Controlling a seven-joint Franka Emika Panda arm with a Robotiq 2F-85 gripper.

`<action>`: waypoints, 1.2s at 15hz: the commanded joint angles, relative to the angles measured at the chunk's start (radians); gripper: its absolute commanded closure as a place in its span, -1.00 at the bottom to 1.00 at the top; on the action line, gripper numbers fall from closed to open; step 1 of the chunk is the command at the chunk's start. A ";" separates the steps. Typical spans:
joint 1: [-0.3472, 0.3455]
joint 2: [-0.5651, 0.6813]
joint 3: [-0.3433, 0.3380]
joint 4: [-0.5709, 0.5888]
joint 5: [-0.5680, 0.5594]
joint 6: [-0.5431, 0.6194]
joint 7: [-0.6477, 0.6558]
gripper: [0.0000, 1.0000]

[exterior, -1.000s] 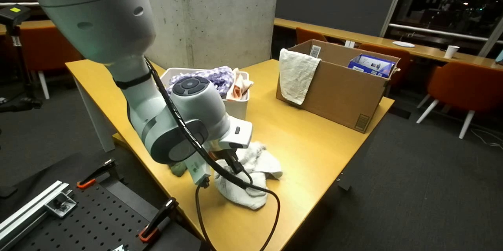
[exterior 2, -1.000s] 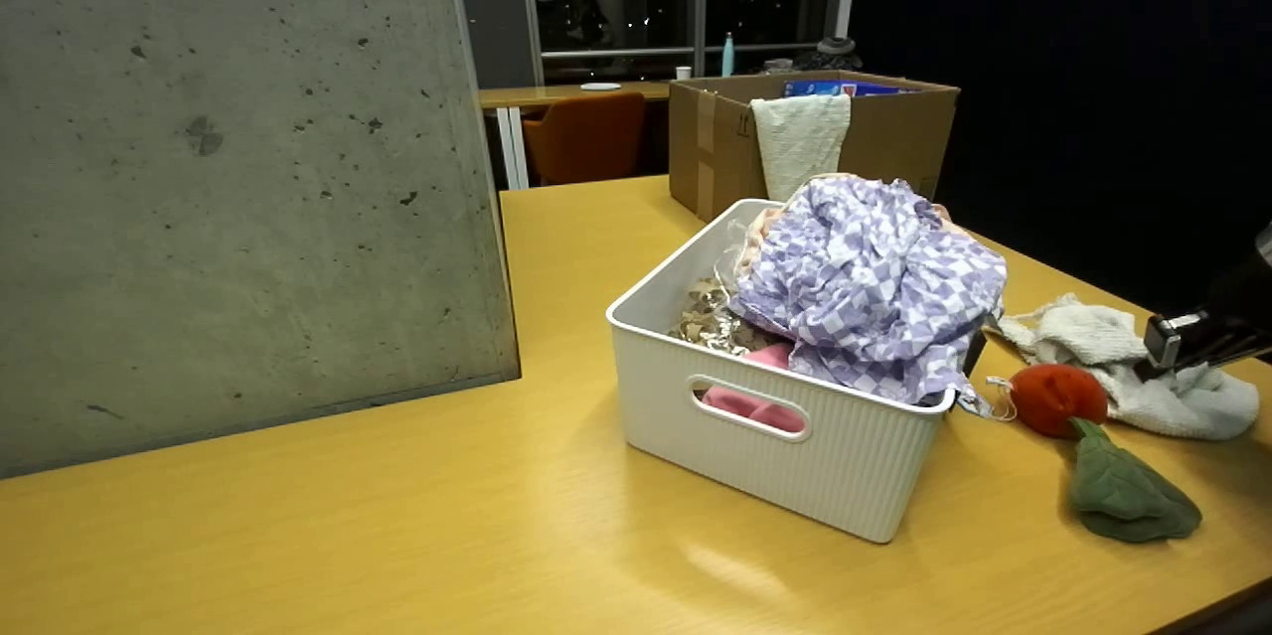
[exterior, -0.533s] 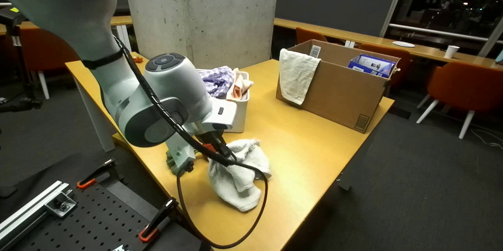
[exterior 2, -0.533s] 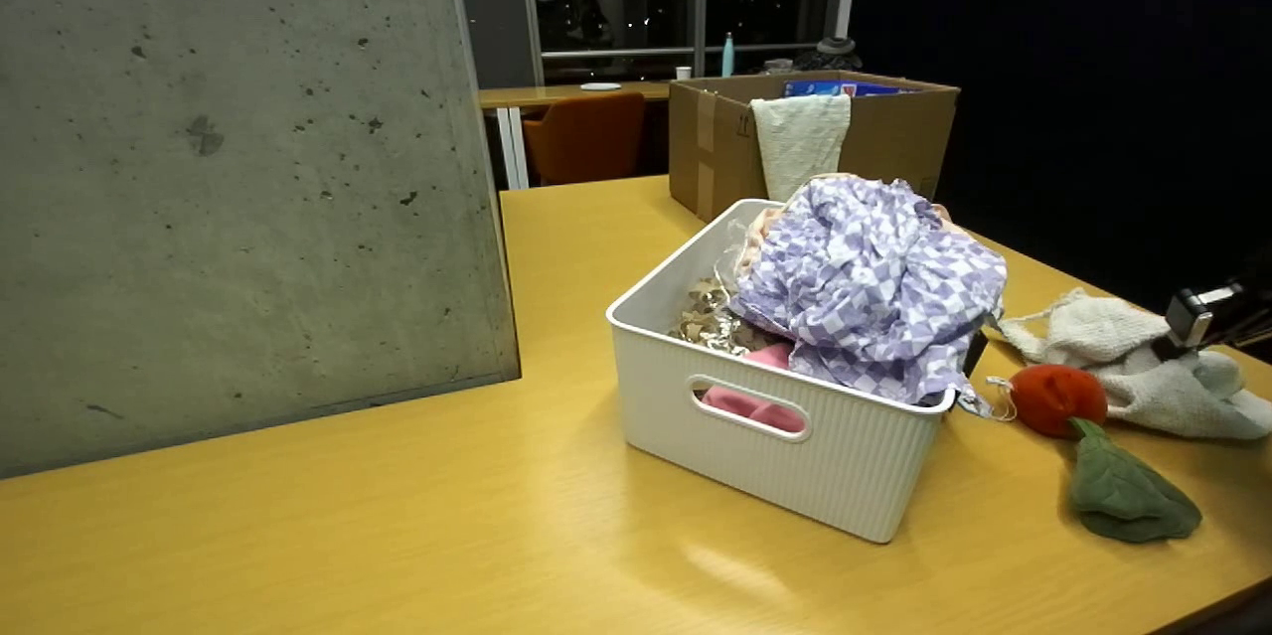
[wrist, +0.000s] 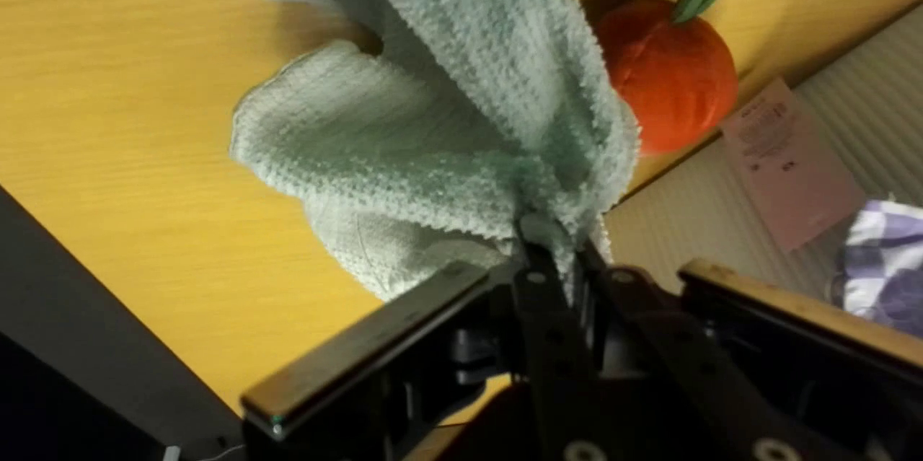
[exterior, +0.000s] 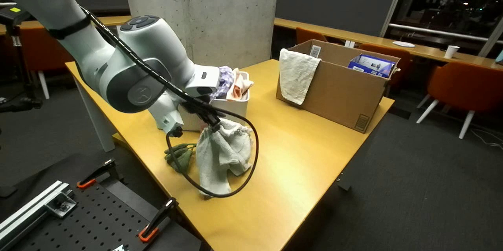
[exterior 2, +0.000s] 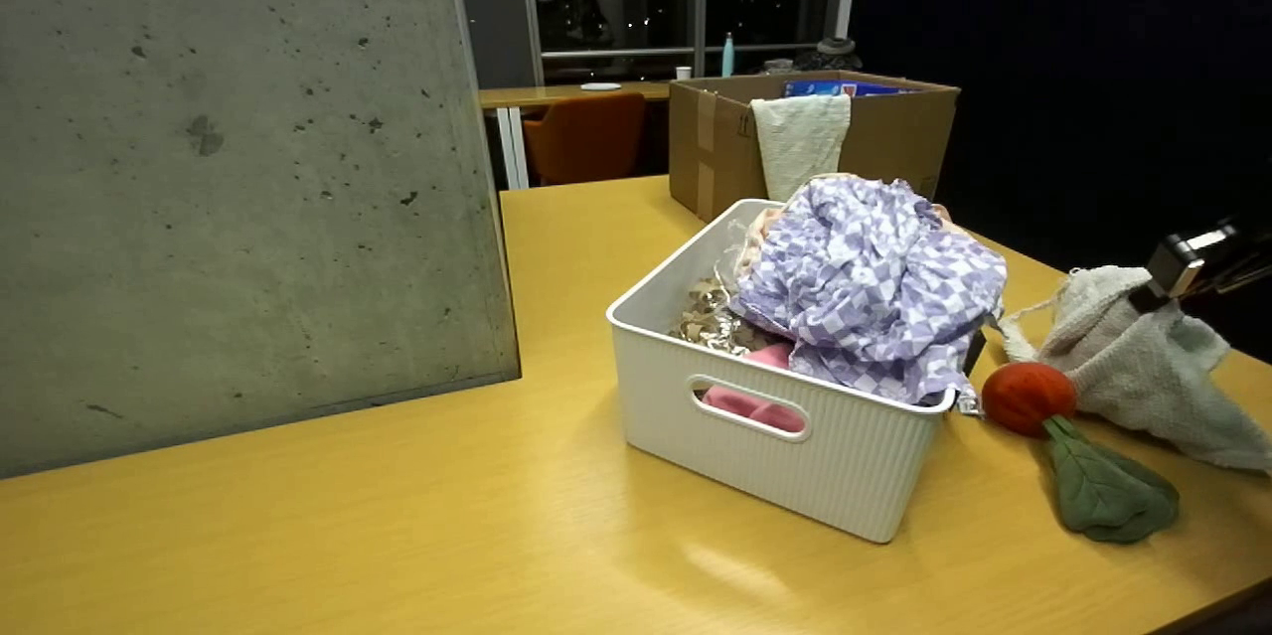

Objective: Put the purple clothing, towel and radish in the storage container.

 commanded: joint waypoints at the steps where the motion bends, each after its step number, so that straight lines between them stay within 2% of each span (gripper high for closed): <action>1: 0.154 -0.056 -0.121 -0.014 -0.033 -0.055 0.034 0.96; 7: 0.389 -0.049 -0.291 0.015 -0.115 -0.046 0.090 0.96; 11: 0.534 -0.025 -0.364 0.048 -0.155 -0.059 0.133 0.96; 18: 0.818 -0.042 -0.597 0.042 -0.290 -0.121 0.271 0.96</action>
